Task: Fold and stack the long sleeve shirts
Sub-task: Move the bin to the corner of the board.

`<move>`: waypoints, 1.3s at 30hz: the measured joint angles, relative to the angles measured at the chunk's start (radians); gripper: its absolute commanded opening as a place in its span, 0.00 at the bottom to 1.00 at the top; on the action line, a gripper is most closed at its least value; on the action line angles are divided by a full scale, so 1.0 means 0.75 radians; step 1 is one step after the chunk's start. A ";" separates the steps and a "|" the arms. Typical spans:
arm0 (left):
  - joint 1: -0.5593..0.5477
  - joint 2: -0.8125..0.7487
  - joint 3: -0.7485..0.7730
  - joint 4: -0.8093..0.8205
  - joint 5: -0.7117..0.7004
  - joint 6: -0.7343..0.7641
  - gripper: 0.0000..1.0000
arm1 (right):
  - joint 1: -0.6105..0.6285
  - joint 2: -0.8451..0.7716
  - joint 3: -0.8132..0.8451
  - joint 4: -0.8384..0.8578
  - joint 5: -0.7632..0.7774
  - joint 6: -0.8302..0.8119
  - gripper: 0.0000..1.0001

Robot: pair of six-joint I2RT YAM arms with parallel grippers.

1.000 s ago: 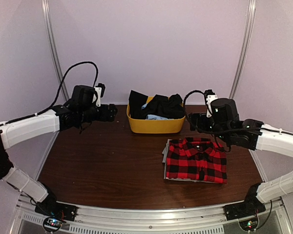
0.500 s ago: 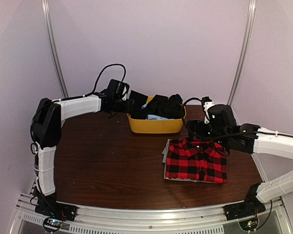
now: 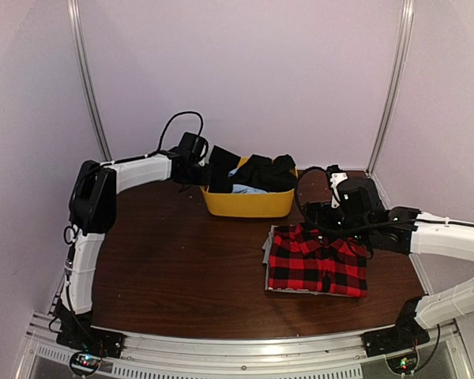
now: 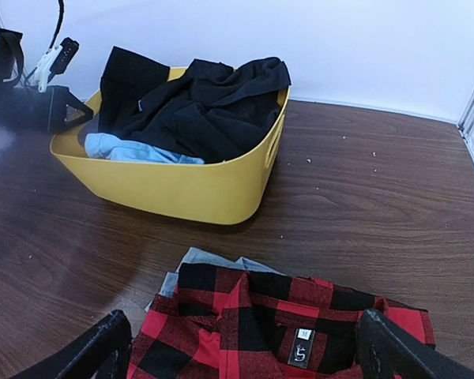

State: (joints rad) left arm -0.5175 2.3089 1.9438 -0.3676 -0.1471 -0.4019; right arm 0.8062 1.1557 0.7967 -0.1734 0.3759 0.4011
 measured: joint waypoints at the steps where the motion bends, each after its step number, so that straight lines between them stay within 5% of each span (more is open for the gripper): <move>1: 0.013 -0.013 -0.022 0.008 0.008 -0.008 0.00 | 0.000 0.000 -0.005 0.006 -0.007 0.001 1.00; 14: 0.349 -0.379 -0.410 -0.185 0.026 0.096 0.00 | 0.000 0.006 -0.031 0.045 -0.054 0.020 1.00; 22: 0.623 -0.432 -0.459 -0.264 -0.060 0.251 0.00 | 0.000 0.104 -0.030 0.079 -0.114 0.020 1.00; 28: 0.756 -0.337 -0.331 -0.291 -0.071 0.338 0.00 | 0.000 0.142 -0.028 0.092 -0.154 0.020 1.00; 39: 0.906 0.056 0.216 -0.319 -0.063 0.465 0.03 | 0.017 0.232 -0.018 0.103 -0.300 0.022 1.00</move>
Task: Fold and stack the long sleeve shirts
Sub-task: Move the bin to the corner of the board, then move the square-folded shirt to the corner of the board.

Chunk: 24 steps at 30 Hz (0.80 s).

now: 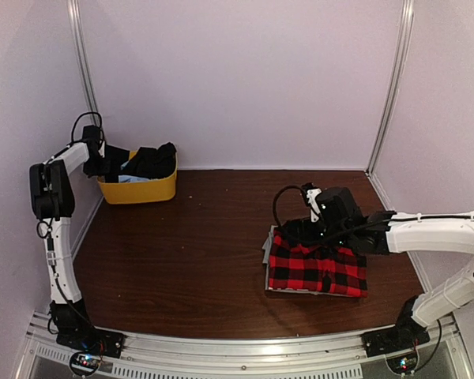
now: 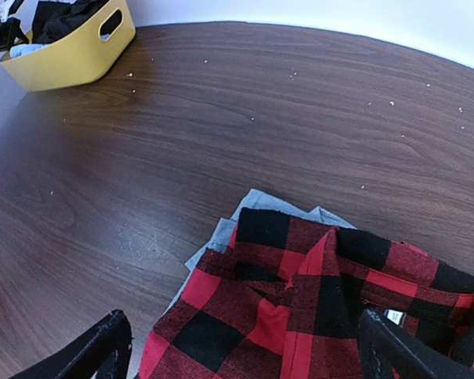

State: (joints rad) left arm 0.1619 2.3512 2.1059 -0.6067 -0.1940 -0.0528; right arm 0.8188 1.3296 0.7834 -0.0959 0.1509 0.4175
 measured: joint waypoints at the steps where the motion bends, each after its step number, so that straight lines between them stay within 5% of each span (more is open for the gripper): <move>1: 0.006 0.033 0.047 -0.002 -0.002 0.009 0.06 | 0.010 0.017 0.011 -0.009 -0.006 0.003 1.00; 7: 0.036 0.163 0.220 -0.003 -0.025 0.070 0.31 | 0.149 0.227 0.163 -0.086 0.023 0.060 1.00; 15: 0.081 0.185 0.260 -0.015 -0.037 0.084 0.85 | 0.237 0.553 0.338 -0.314 0.164 0.222 1.00; 24: 0.089 0.060 0.222 -0.070 0.115 -0.004 0.95 | 0.142 0.515 0.229 -0.453 0.260 0.291 1.00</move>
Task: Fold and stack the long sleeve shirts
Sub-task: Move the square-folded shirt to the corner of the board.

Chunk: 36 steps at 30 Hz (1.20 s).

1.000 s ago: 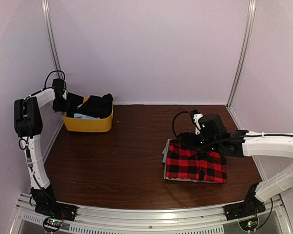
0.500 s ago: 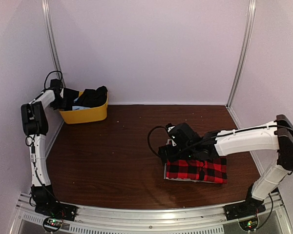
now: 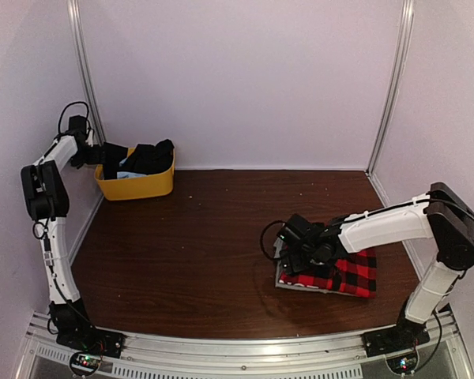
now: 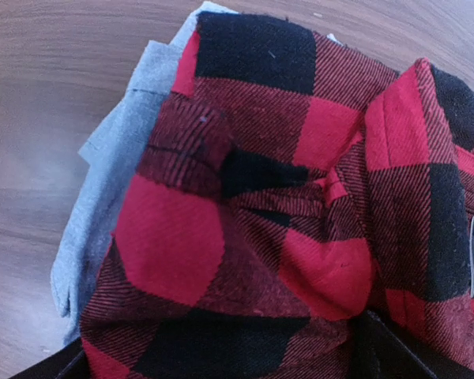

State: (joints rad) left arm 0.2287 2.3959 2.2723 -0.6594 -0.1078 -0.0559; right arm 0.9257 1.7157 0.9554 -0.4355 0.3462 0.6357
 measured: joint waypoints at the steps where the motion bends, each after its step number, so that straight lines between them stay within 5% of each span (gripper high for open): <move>1: -0.001 -0.048 -0.019 -0.002 0.013 -0.011 0.95 | -0.024 -0.019 -0.023 -0.004 0.005 -0.002 1.00; 9: -0.102 -0.446 -0.124 0.037 0.059 -0.058 0.97 | -0.281 -0.169 -0.154 -0.105 0.034 -0.019 1.00; 16: -0.249 -0.508 -0.235 0.038 0.081 -0.060 0.97 | -0.436 -0.317 -0.229 -0.185 0.043 -0.052 1.00; 31: -0.263 -0.620 -0.463 0.002 0.130 -0.070 0.98 | -0.325 -0.583 -0.238 -0.320 0.037 0.045 1.00; 36: -0.276 -0.656 -0.478 0.008 0.163 -0.077 0.98 | -0.287 -0.514 -0.151 -0.279 0.037 0.029 0.99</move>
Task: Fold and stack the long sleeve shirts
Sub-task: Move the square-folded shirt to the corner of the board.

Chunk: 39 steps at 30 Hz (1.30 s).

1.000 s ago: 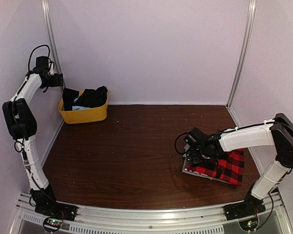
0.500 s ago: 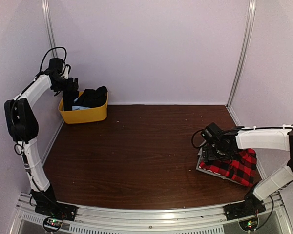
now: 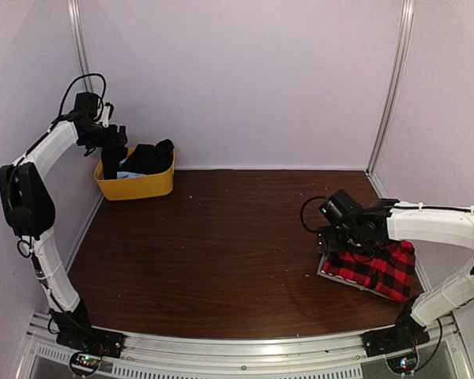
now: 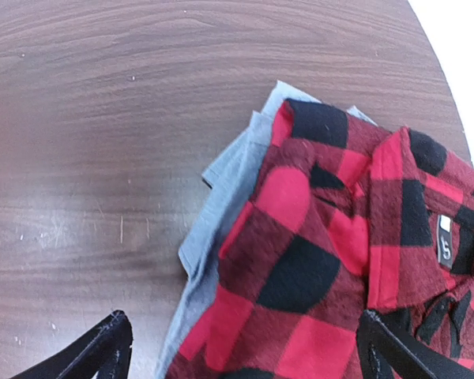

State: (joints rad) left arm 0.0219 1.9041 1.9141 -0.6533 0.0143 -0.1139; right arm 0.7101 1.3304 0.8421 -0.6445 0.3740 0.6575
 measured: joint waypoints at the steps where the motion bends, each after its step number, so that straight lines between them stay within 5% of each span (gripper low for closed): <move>1: -0.004 -0.001 -0.005 0.002 0.009 -0.002 0.98 | 0.000 0.038 0.024 0.007 0.008 -0.004 0.99; 14: -0.019 -0.006 -0.065 -0.002 0.072 -0.021 0.98 | -0.020 0.414 0.166 0.044 -0.013 -0.104 0.81; 23: -0.019 -0.062 -0.163 0.003 0.117 -0.046 0.98 | -0.020 0.224 -0.071 -0.026 -0.127 0.037 0.82; 33: -0.019 -0.200 -0.282 0.043 0.185 -0.072 0.98 | -0.027 -0.066 -0.192 -0.155 -0.133 0.229 0.99; 39: -0.061 -0.236 -0.303 0.076 0.199 -0.083 0.98 | -0.035 -0.359 -0.193 -0.164 -0.143 0.288 1.00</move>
State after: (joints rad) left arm -0.0238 1.7271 1.6867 -0.5964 0.1638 -0.1761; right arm 0.6838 1.0615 0.6975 -0.7673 0.2668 0.8734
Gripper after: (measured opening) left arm 0.976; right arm 0.996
